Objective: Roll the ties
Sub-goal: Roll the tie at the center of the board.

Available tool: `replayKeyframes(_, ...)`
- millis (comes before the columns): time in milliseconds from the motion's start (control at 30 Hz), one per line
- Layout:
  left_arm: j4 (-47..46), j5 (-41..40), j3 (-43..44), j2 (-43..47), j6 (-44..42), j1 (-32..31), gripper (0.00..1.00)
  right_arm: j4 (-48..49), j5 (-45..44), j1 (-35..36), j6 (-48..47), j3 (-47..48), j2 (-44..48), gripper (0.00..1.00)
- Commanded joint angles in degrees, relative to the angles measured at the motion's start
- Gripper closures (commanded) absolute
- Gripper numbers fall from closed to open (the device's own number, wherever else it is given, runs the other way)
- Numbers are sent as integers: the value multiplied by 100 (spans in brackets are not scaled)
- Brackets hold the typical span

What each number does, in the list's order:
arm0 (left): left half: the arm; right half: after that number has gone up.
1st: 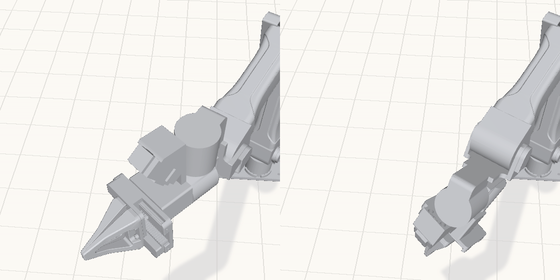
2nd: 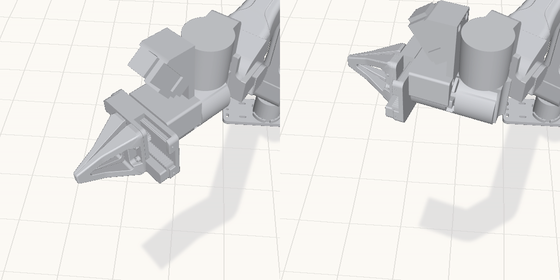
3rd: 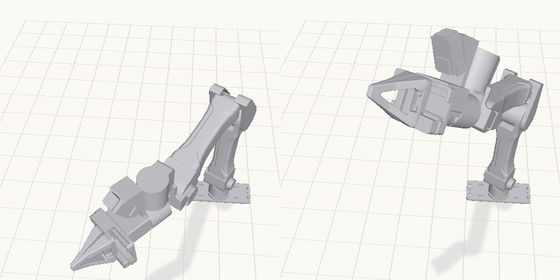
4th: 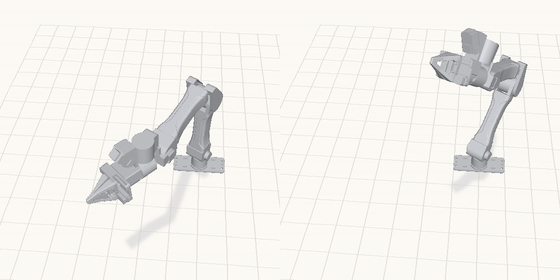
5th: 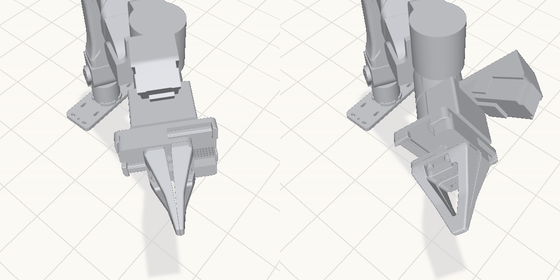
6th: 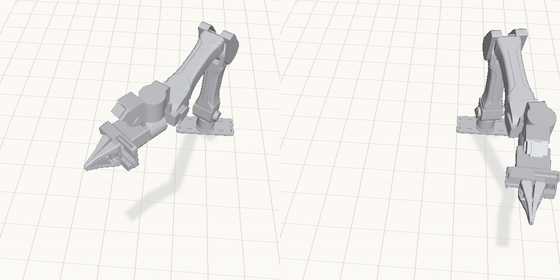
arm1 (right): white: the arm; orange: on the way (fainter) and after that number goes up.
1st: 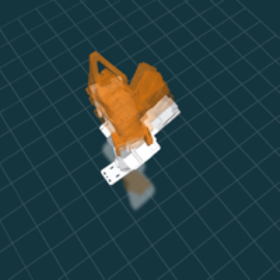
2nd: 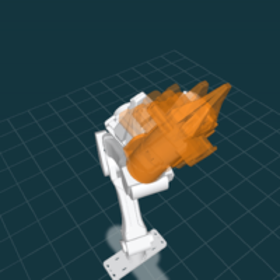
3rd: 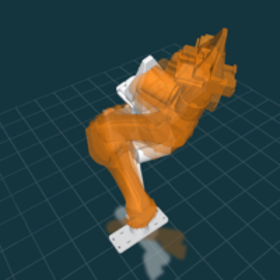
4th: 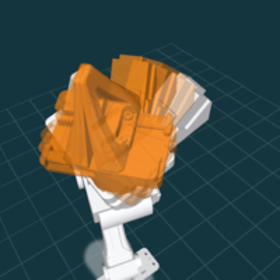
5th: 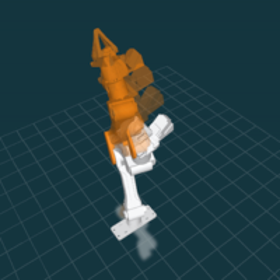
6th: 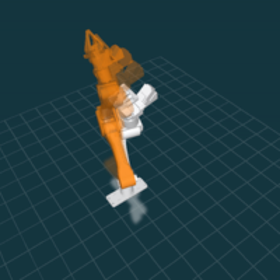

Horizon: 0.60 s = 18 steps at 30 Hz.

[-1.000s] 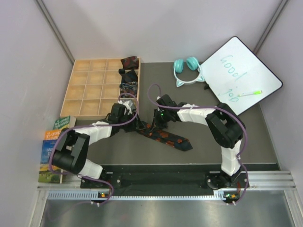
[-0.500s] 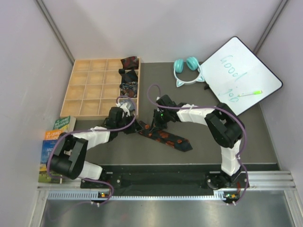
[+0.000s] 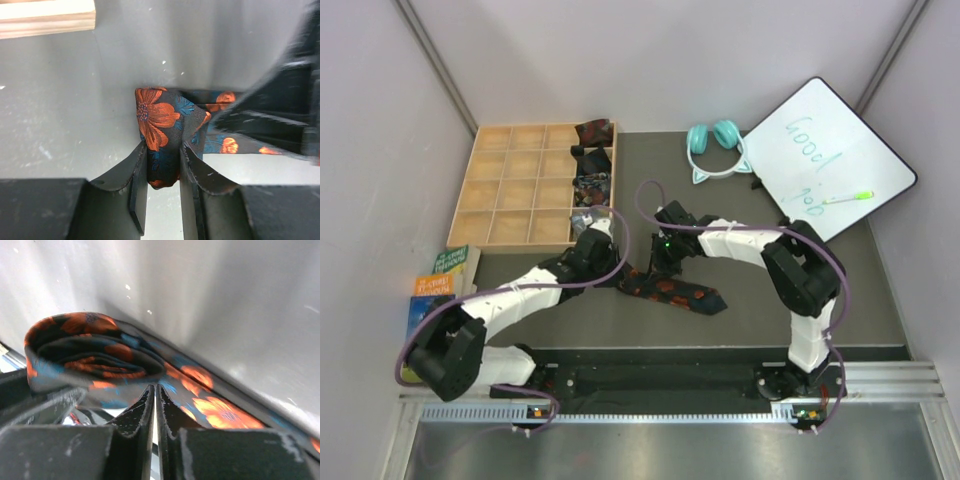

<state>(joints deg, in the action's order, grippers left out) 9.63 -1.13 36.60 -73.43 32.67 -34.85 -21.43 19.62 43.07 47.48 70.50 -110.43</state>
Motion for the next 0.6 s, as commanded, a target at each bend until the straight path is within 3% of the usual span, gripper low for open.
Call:
replayKeyframes(0, 873, -1257, 479, -189, 20, -355, 83, -318, -642, -132, -205, -457, 1100, 93)
replayKeyframes(200, 1445, -2188, 1006, -470, 187, -865, 84, 24, -1372, -176, 164, -1994, 2226, 94)
replayKeyframes(467, 1954, -2847, 1718, -1120, 477, -1444, 88, 499, -2444, -176, 411, -3761, 4009, 99)
replayKeyframes(567, 2253, -3226, 2078, -1410, 583, -1752, 88, 1051, -2323, -176, 332, -4209, 4502, 100)
